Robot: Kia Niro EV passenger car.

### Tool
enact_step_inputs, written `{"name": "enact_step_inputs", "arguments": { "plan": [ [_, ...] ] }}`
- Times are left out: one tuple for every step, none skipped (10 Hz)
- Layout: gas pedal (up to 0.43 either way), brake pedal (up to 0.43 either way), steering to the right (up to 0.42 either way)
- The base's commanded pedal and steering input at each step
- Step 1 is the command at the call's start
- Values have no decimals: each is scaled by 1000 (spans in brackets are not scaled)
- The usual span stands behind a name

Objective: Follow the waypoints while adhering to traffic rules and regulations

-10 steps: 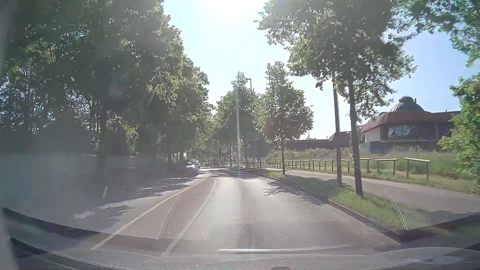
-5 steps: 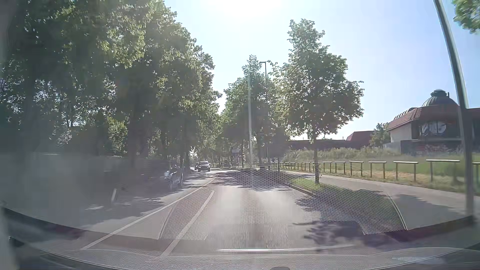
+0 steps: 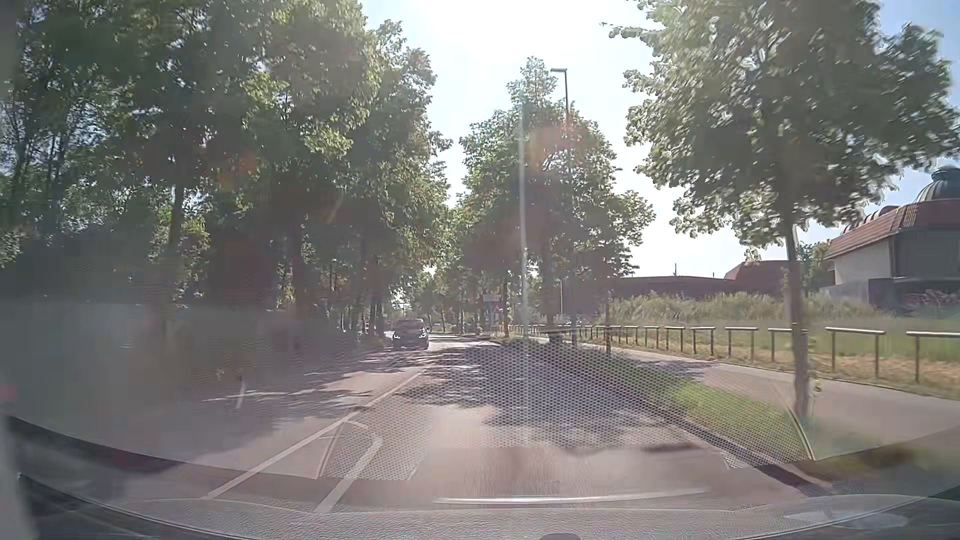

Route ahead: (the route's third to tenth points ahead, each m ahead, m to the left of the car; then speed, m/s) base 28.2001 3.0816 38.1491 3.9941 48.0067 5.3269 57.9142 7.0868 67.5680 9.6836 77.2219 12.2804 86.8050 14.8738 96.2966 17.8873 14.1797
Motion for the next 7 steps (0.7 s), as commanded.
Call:
{"name": "enact_step_inputs", "arguments": {
  "plan": [
    [177,12,-20],
    [177,12,-20],
    [177,12,-20],
    [177,12,-20],
    [177,12,-20],
    [169,12,-19],
    [169,6,-18]
  ]
}}
